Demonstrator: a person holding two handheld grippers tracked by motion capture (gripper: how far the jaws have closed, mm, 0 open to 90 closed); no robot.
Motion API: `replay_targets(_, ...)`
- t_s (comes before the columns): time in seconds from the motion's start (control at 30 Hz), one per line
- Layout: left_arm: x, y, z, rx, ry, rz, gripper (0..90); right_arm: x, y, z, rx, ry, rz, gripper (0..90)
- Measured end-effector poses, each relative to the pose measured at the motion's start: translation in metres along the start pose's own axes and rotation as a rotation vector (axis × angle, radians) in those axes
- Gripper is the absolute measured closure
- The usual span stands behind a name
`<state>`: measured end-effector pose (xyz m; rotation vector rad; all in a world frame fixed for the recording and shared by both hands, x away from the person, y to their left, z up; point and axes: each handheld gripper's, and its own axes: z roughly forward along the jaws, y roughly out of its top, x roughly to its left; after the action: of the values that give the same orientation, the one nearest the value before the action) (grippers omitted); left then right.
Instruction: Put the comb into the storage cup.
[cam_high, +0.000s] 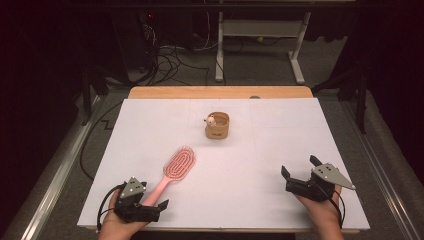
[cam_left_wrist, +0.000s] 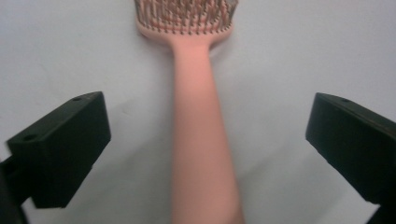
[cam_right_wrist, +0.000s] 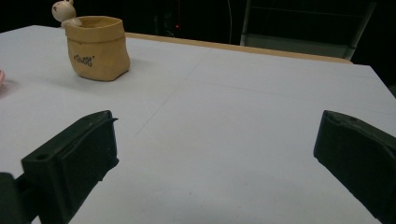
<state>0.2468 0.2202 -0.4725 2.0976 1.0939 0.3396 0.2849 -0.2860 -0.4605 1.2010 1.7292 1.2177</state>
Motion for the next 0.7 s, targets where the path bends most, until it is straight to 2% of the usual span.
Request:
replay_targets(0.17,0.007,0.016,-0.003,0.027,0.014,0.006,0.0,0.000,0.001,-0.001,-0.005,0.002,-0.001,0.3)
replay_targets(0.3,0.012,0.039,-0.004,0.051,0.026,0.020,0.0,-0.002,0.001,-0.003,-0.011,0.003,0.008,0.3)
replay_targets(0.57,0.022,0.083,0.014,0.126,0.017,0.005,0.0,-0.004,0.002,-0.004,-0.018,0.006,0.009,0.3)
replay_targets(0.7,0.025,0.094,0.023,0.156,0.016,0.000,0.0,-0.004,0.002,-0.004,-0.018,0.006,0.009,0.3)
